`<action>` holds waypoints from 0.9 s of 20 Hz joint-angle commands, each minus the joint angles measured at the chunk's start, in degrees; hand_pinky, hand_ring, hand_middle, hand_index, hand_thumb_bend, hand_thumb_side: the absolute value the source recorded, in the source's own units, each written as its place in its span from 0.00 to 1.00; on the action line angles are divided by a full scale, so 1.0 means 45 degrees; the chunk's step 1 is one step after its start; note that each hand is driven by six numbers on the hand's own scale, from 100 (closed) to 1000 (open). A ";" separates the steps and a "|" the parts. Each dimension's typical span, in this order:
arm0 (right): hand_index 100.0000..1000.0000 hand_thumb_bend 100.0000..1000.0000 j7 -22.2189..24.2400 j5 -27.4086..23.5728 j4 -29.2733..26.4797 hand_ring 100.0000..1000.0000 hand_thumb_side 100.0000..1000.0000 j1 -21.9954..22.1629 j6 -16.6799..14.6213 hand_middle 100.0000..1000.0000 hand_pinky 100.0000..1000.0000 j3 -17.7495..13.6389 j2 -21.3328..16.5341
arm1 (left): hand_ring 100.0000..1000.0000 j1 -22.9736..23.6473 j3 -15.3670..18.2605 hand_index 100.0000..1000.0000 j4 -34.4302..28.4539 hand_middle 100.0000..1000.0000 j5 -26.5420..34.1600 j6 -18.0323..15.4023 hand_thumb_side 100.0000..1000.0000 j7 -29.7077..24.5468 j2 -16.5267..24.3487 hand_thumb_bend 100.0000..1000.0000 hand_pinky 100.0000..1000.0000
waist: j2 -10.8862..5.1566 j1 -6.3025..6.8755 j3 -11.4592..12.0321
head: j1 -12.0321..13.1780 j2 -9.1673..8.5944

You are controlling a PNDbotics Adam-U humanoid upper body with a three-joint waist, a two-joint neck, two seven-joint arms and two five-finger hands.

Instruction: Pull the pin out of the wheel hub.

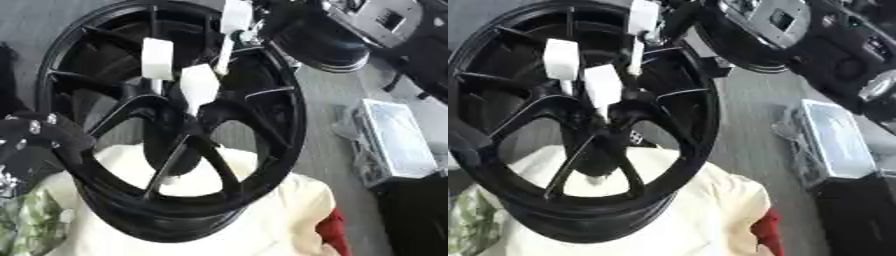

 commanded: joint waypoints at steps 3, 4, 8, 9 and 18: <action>0.31 0.00 -0.0495 -0.0024 -0.0146 0.40 0.34 0.0138 -0.0070 0.22 0.54 -0.0496 -0.0920 | 0.74 -0.0091 0.0127 0.69 -0.0199 0.63 0.0222 0.0068 0.74 0.0014 0.0229 0.00 0.59 | -0.0397 0.0246 -0.0083 | 0.0038 -0.0022; 0.31 0.00 -0.0587 -0.0068 -0.0168 0.40 0.34 0.0198 -0.0076 0.22 0.54 -0.0530 -0.0973 | 0.74 -0.0092 0.0126 0.69 -0.0199 0.63 0.0235 0.0082 0.74 0.0005 0.0223 0.00 0.59 | -0.0409 0.0251 -0.0086 | 0.0033 -0.0022; 0.30 0.00 -0.1144 -0.0252 -0.0240 0.39 0.32 0.0546 -0.0063 0.22 0.53 -0.0797 -0.1300 | 0.74 -0.0104 0.0148 0.69 -0.0199 0.64 0.0307 0.0114 0.73 0.0026 0.0195 0.00 0.59 | -0.0461 0.0271 -0.0108 | -0.0009 -0.0022; 0.30 0.00 -0.1345 -0.0304 -0.0249 0.39 0.31 0.0692 -0.0043 0.22 0.53 -0.0906 -0.1428 | 0.74 -0.0103 0.0157 0.69 -0.0199 0.64 0.0320 0.0118 0.73 0.0034 0.0192 0.00 0.59 | -0.0464 0.0276 -0.0109 | -0.0006 -0.0022; 0.30 0.00 -0.3809 -0.1215 -0.0769 0.37 0.22 0.3291 -0.0294 0.21 0.53 -0.2942 -0.3379 | 0.74 -0.0069 0.0261 0.69 -0.0199 0.64 0.0381 0.0091 0.73 0.0167 0.0132 0.00 0.59 | -0.0422 0.0322 -0.0108 | 0.0050 -0.0022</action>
